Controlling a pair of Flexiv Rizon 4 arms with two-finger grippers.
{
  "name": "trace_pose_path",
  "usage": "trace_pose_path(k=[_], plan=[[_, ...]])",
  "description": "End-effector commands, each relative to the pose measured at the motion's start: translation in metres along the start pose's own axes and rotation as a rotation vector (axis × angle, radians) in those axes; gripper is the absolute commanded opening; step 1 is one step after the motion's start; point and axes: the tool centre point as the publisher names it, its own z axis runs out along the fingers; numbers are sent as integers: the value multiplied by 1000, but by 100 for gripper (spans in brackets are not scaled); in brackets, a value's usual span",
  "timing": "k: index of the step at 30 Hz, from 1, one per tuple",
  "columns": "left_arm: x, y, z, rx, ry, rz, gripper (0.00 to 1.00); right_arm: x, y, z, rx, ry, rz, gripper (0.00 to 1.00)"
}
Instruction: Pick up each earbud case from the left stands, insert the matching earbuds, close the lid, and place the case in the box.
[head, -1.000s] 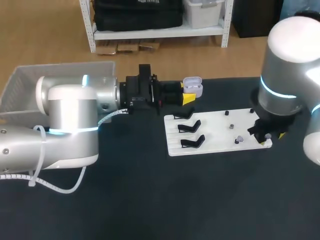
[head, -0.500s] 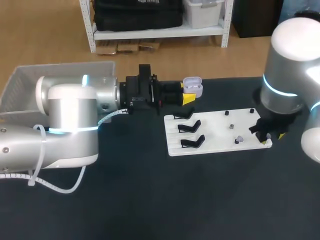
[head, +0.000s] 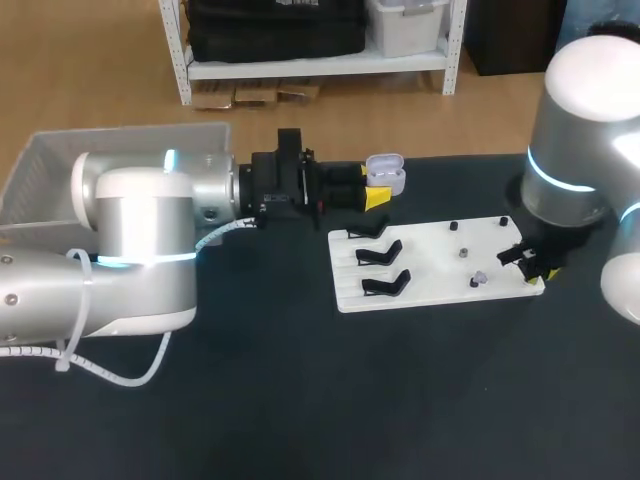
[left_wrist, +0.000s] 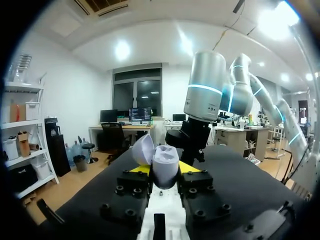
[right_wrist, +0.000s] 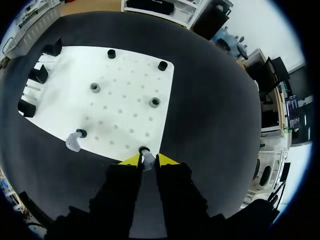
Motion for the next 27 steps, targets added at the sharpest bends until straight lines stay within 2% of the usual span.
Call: trace_pose_path(k=[1,5,11,16,21,23,27], plan=[[1,-2,0,-7,-7,5,0,-2,4,-5,12,2,-3,0],[1,-2,0,-7,-7,5,0,-1,7,-27,41,20,-8,0],[1,-2,0,-7,-7,5,0,-3,14,-81,34,47,42,0],[1,-2,0,-7,-7,5,0,-11,29,-131,36,75,67,0],[1,-2,0,-7,-7,5,0,-18,47,-176,38,137,124,0],[1,-2,0,-7,-7,5,0,-17,52,-188,54,179,151,0],[1,-2,0,-7,-7,5,0,-17,65,-210,69,187,198,0]])
